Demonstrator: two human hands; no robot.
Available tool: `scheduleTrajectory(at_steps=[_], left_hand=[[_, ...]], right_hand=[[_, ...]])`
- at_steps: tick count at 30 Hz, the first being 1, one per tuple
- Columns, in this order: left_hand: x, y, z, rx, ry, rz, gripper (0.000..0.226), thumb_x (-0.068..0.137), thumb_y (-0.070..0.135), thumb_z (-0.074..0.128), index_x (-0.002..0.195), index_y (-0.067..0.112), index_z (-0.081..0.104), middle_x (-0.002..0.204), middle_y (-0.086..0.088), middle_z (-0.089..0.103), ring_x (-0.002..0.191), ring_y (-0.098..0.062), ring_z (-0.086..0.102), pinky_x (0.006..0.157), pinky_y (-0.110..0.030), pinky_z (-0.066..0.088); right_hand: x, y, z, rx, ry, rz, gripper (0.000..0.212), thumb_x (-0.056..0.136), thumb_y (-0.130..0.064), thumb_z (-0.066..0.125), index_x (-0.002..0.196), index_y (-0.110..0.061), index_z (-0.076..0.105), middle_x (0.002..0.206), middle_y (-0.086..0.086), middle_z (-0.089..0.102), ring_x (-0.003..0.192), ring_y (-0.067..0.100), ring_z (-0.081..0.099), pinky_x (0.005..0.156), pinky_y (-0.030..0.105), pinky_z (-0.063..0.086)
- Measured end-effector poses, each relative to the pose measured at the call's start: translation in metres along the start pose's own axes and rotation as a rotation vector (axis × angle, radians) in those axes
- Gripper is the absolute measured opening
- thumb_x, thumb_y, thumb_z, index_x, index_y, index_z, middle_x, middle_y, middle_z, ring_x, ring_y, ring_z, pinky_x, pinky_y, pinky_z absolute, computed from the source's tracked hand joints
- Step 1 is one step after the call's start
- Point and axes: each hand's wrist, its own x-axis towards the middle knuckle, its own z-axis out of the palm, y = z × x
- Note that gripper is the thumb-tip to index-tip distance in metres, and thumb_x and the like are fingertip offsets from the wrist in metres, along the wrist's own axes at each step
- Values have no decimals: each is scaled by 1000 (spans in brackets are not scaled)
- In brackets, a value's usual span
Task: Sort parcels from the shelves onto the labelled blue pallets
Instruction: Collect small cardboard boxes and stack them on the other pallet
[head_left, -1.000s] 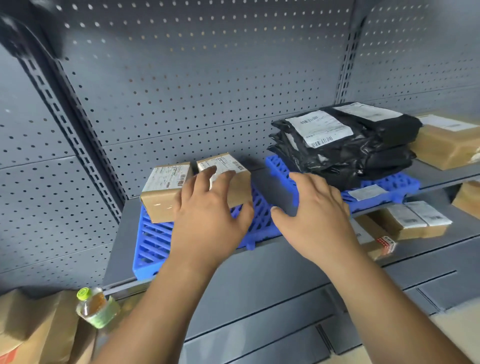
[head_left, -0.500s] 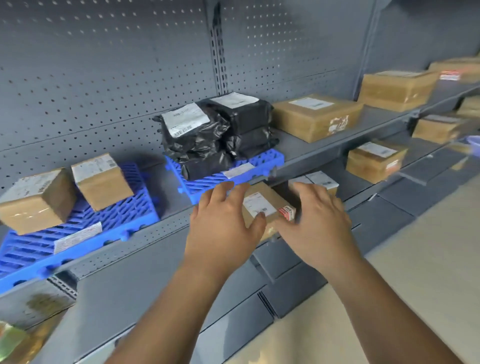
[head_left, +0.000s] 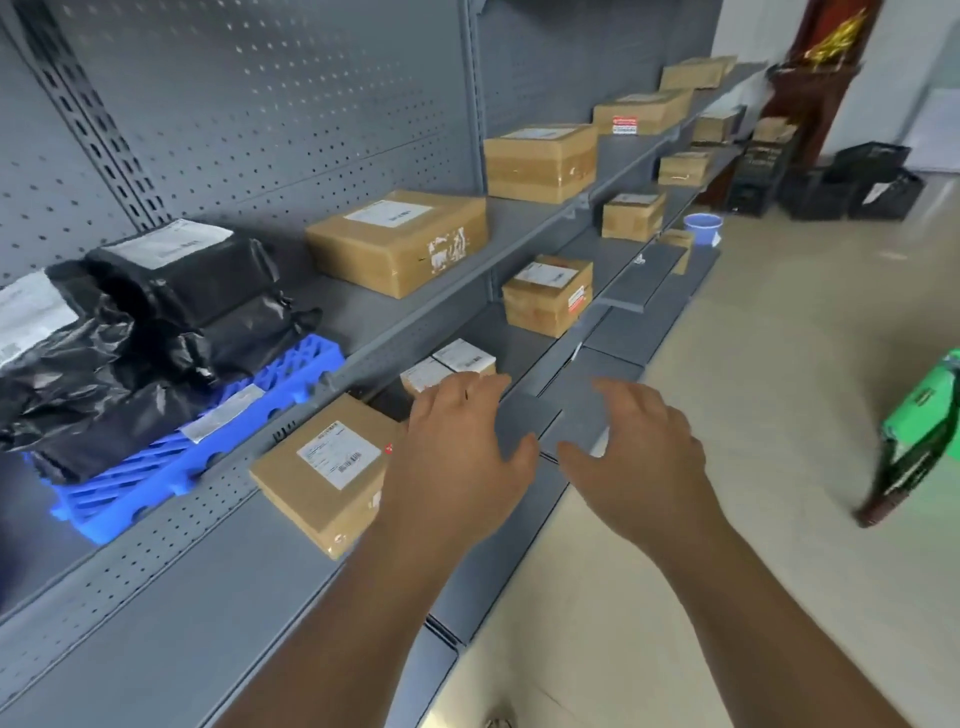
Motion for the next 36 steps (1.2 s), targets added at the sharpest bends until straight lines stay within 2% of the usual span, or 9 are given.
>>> scheduleTrajectory(at_steps=[3, 11, 17, 21, 27, 36], left_hand=[[35, 7, 22, -17, -25, 65, 58, 89, 51, 59, 143, 33, 48, 144, 5, 51, 128, -24, 46, 101, -44, 43], [142, 9, 60, -78, -82, 203, 60, 92, 51, 58, 147, 31, 46, 148, 6, 48, 131, -22, 44, 102, -41, 44], [200, 13, 98, -94, -148, 257, 58, 90, 52, 57, 144, 33, 47, 144, 6, 50, 128, -24, 47, 96, -44, 48], [233, 16, 124, -104, -185, 258, 60, 91, 53, 57, 146, 34, 45, 148, 7, 47, 131, -23, 45, 96, -43, 46], [283, 25, 166, -109, -182, 191, 55, 95, 52, 54, 145, 33, 46, 148, 8, 46, 131, -20, 45, 98, -41, 44], [352, 43, 209, -7, -156, -47, 51, 97, 52, 51, 143, 31, 47, 141, 5, 52, 124, -22, 49, 98, -41, 44]], right_hand=[[26, 16, -3, -44, 28, 59, 63, 85, -48, 66, 141, -30, 45, 144, -1, 49, 124, 30, 46, 99, 44, 38], [110, 30, -12, -100, 84, 207, 69, 86, -50, 60, 149, -34, 36, 155, -3, 39, 137, 30, 38, 109, 46, 32], [154, 50, 0, -137, 87, 295, 72, 86, -51, 59, 151, -34, 34, 155, -3, 40, 139, 31, 37, 112, 48, 32], [187, 67, 7, -142, 76, 329, 73, 86, -51, 61, 151, -33, 35, 154, -2, 41, 138, 31, 38, 111, 47, 32], [258, 98, 20, -149, 34, 273, 72, 85, -52, 59, 150, -34, 36, 153, -4, 42, 136, 30, 41, 108, 47, 35], [382, 138, 33, -89, -138, 52, 63, 92, -47, 59, 148, -26, 40, 150, 3, 45, 130, 32, 44, 102, 47, 38]])
